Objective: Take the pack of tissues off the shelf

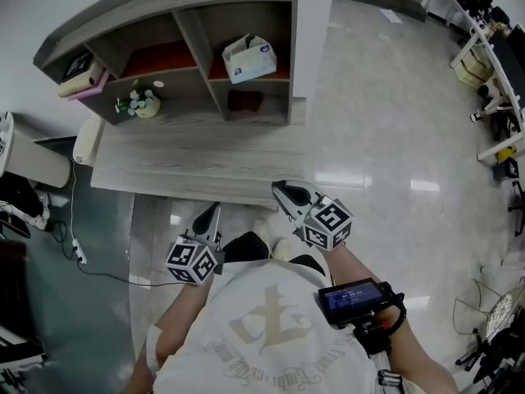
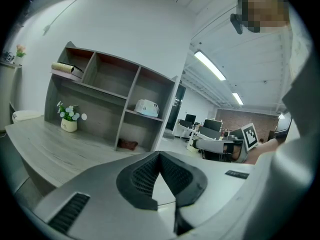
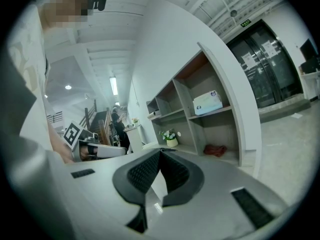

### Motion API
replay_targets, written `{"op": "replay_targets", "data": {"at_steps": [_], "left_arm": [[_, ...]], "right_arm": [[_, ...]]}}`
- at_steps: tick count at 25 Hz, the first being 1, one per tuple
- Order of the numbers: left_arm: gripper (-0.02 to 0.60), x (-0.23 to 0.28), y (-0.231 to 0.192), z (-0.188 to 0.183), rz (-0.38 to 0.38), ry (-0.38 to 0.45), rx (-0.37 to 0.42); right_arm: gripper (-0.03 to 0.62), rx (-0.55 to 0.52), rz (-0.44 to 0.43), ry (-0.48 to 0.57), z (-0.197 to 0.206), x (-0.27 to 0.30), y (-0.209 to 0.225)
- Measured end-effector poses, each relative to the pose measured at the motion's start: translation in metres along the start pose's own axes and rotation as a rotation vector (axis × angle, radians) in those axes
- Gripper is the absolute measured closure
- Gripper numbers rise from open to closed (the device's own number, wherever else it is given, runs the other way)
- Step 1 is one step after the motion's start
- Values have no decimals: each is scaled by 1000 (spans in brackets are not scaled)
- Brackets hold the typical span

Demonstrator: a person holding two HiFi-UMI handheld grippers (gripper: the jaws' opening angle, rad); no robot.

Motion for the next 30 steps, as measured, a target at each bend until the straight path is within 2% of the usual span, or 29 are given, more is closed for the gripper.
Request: {"op": "replay_targets", "data": {"at_steps": [13,30], "left_arm": [[569,20,-21,8,12,-49,-45],[569,86,-43,-33,78,-56,-10]], "right_arm": [[589,40,56,-59,16,13,20],[589,59,106,-43,-9,44,68]]}}
Point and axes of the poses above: the fingertips, and each gripper's own axes: x forward along the fingers, y to its right, z out of its underside, the point moved 3 cm from there along -x, backward along the fingers, and after that the axes turned 2 degrees about -x, right-handed, at the moved point
